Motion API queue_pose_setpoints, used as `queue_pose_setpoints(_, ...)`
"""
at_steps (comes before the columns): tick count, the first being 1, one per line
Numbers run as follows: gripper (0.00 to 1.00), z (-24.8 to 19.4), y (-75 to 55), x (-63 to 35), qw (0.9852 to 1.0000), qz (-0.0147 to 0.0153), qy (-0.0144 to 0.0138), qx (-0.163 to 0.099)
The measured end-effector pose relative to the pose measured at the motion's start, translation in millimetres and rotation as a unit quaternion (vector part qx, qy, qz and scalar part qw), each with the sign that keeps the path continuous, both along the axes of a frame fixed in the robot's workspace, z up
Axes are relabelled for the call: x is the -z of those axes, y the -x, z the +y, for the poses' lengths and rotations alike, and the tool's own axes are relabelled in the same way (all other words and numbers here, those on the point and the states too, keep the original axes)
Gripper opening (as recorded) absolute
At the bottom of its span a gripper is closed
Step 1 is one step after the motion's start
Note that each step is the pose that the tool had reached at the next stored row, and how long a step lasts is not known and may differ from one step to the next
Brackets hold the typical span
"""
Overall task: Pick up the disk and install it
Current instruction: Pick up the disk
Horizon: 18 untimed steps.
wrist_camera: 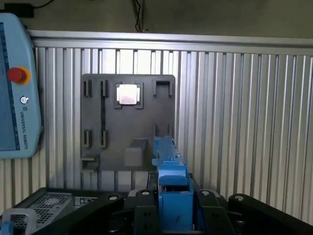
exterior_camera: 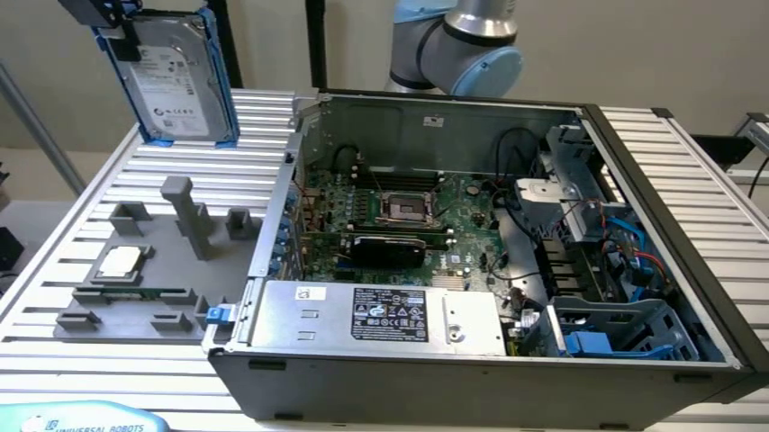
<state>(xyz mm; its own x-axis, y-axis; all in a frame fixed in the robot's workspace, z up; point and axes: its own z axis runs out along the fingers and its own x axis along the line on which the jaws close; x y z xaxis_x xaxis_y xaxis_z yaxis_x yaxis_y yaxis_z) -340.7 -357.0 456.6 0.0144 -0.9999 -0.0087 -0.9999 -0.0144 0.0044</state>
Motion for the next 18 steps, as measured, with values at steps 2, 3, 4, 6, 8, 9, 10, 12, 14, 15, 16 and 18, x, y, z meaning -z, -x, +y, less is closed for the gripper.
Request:
queue_pose_setpoints(2, 0.33, -2.1, -9.3, -5.3, 1.0, 0.0001, 0.0, 0.0)
queue_pose_setpoints(3, 0.33, -3.1, -13.9, -8.0, 1.0, 0.0, 0.0, 0.0)
queue_pose_setpoints(4, 0.33, -4.0, -18.1, -10.4, 1.0, 0.0001, 0.0, 0.0)
queue_pose_setpoints(6, 0.33, -6.3, -27.3, -15.5, 1.0, 0.0, -0.0001, 0.0)
queue_pose_setpoints(8, 0.33, -9.3, -36.5, -19.5, 1.0, 0.0, -0.0006, 0.0)
queue_pose_setpoints(9, 0.33, -10.9, -41.0, -21.1, 1.0, 0.0, -0.0012, 0.0)
queue_pose_setpoints(10, 0.33, -12.4, -45.4, -22.6, 1.0, 0.0, -0.0019, 0.0)
queue_pose_setpoints(12, 0.33, -15.7, -54.5, -24.9, 1.0, 0.0, -0.0036, 0.0)
queue_pose_setpoints(14, 0.33, -19.1, -63.5, -26.7, 1.0, 0.0, -0.0056, 0.0)
queue_pose_setpoints(15, 0.33, -20.8, -68.0, -27.6, 1.0, 0.0, -0.0066, 0.0)
queue_pose_setpoints(16, 0.33, -22.6, -72.4, -28.3, 1.0, 0.0, -0.0074, 0.0)
queue_pose_setpoints(18, 0.33, -26.1, -80.9, -29.5, 1.0, 0.0, -0.0091, 0.0)
